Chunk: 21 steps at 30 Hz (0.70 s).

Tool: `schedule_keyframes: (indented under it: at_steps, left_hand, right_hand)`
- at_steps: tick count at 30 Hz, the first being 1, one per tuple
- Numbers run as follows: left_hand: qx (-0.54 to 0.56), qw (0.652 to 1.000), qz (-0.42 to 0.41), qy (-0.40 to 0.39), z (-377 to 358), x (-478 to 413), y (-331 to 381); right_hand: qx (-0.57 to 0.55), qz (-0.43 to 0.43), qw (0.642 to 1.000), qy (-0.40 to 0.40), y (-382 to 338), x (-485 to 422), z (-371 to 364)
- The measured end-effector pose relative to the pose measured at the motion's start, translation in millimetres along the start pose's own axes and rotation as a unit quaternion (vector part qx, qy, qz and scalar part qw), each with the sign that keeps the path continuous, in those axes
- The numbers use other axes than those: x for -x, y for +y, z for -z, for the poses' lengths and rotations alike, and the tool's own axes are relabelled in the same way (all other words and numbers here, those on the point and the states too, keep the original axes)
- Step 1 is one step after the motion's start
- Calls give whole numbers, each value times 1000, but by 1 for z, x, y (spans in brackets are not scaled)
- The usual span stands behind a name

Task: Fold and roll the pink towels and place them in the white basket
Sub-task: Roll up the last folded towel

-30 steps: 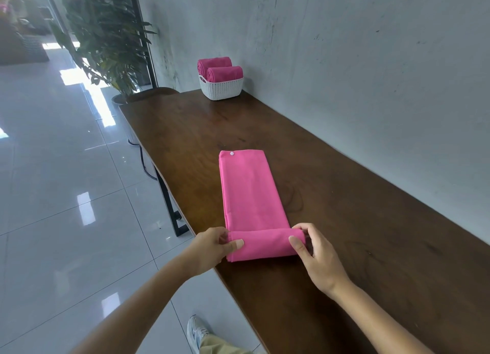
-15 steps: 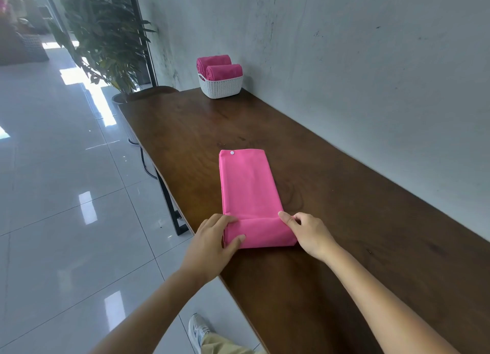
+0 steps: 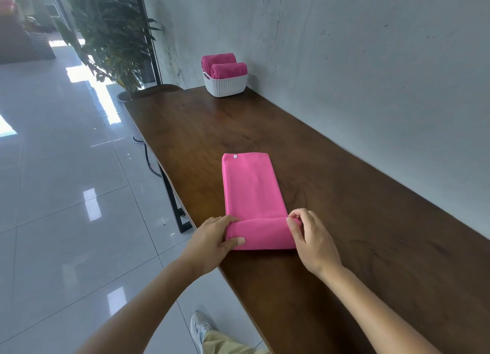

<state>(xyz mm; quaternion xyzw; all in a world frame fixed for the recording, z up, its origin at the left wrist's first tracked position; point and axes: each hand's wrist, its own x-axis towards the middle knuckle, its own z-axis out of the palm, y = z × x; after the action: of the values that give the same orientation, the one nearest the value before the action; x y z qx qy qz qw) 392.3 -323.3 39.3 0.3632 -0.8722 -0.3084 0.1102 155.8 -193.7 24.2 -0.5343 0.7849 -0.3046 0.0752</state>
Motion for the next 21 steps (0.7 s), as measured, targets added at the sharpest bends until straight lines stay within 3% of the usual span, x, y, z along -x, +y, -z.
schedule_keyframes:
  at_steps: [7,12,16,21]
  left_hand:
    - [171,978,83,-83,7,3,-7]
    - [208,963,135,-106,12,-2,-7]
    - [117,983,136,-25,6,-1,-3]
    - [32,993,29,107,1,5,4]
  right_hand:
    - [-62,25,997,-28,11,25,1]
    - [-99,-5,995,-31,10,22,-3]
    - [-100,-46,992,-69,6,8,2]
    - [-67,-79,991,-87,2,-7,2]
